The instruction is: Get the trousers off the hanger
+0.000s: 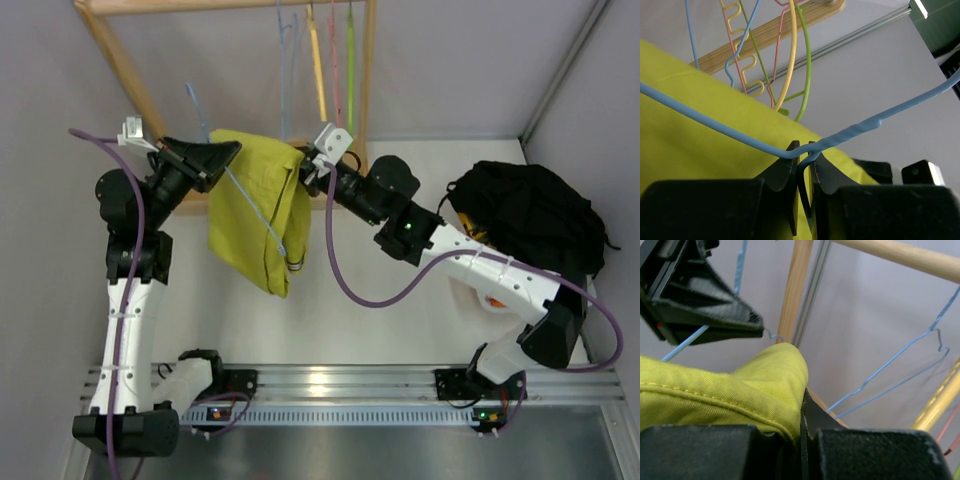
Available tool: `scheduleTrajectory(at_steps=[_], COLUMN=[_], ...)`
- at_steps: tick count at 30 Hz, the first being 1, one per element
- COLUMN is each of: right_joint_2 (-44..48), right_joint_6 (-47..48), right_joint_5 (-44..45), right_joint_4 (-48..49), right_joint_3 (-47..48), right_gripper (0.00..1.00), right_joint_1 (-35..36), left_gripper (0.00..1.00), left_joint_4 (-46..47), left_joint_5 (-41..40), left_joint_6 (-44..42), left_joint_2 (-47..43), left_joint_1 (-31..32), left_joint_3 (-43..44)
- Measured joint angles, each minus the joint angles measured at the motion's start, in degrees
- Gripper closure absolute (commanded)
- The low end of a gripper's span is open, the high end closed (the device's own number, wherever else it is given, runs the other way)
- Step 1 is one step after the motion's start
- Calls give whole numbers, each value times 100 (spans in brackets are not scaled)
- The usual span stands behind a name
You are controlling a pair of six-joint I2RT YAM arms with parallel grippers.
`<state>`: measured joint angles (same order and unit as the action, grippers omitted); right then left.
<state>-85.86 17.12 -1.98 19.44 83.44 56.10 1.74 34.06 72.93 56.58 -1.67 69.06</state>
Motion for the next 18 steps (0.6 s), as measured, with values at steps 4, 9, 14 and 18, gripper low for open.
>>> scheduleTrajectory(at_steps=[4, 9, 14, 18], right_joint_2=[0, 0, 0, -2], right_joint_6=[-81, -92, -92, -68], right_joint_5=[42, 81, 107, 199], right_joint_4=[-90, -127, -127, -144], right_joint_3=[352, 903, 1427, 1834], right_gripper=[100, 100, 100, 100], right_joint_1=[-68, -79, -79, -79], left_gripper=[100, 100, 100, 100], left_joint_4=[-7, -22, -92, -136], left_joint_5=[131, 243, 267, 323], left_joint_6=[-142, -308, -433, -476], left_joint_2=[-205, -328, -422, -446], left_joint_1=[2, 0, 0, 0], left_joint_3=[-275, -549, -778, -852])
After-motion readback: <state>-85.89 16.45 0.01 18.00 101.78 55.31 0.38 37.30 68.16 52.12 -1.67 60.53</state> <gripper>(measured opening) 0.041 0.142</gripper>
